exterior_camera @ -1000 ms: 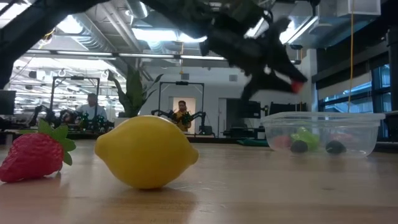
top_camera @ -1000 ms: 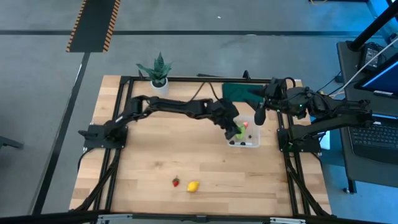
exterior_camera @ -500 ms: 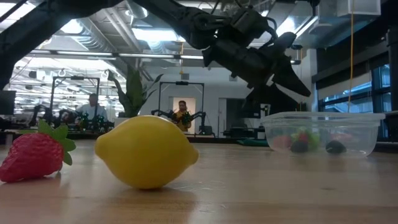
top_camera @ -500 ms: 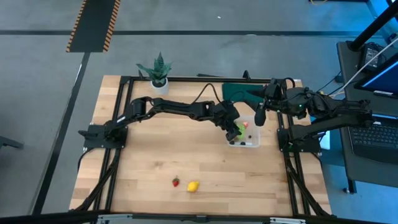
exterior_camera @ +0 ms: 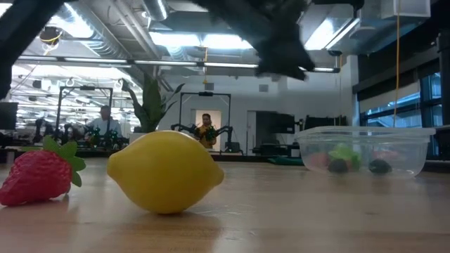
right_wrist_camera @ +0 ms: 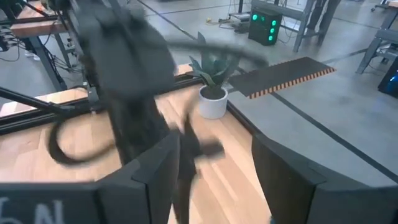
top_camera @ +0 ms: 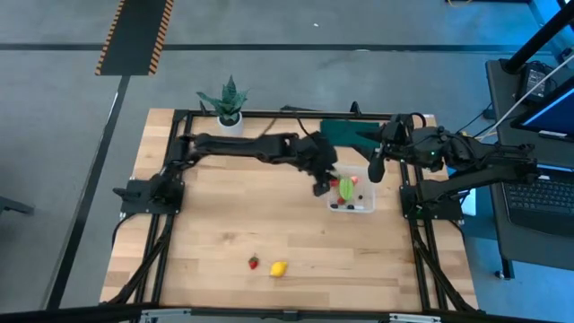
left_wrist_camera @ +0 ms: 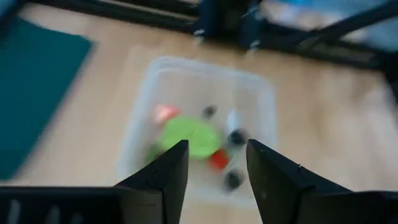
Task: Pick and placing Produce into tupperware
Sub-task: Put the red strawberry into the transparent container
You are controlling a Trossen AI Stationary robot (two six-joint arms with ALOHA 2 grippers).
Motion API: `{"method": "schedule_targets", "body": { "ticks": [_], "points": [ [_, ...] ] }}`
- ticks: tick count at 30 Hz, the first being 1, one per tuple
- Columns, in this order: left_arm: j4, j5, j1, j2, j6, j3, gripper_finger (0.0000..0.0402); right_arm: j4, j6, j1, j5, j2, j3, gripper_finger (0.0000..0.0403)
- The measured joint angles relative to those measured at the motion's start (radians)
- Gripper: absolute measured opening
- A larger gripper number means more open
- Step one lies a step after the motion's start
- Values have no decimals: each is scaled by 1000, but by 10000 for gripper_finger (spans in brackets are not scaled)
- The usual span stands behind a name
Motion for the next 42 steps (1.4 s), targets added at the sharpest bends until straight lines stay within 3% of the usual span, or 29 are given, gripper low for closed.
{"method": "schedule_targets", "body": {
  "ticks": [4,8,13,16,25,31,42],
  "points": [
    [-257,-153,-32,-131,101,-1,158,-1,-1,0,0,-4,0,204],
    [-470,-134,-78,-239,106,-1,157,0,-1,0,0,-6,0,204],
    [-656,-114,-154,-296,-13,-2,143,0,-3,0,0,-5,0,204],
    [-710,-137,-213,-303,-83,-2,133,5,-4,0,0,-5,0,204],
    [-740,-382,-380,-303,-195,-3,113,33,-1,0,1,-5,0,204],
    [-834,-360,-394,-303,-314,-3,121,82,-2,0,1,-5,0,204],
    [-830,-328,-383,-303,-290,-3,174,95,19,1,1,-5,0,204]
  ]
}}
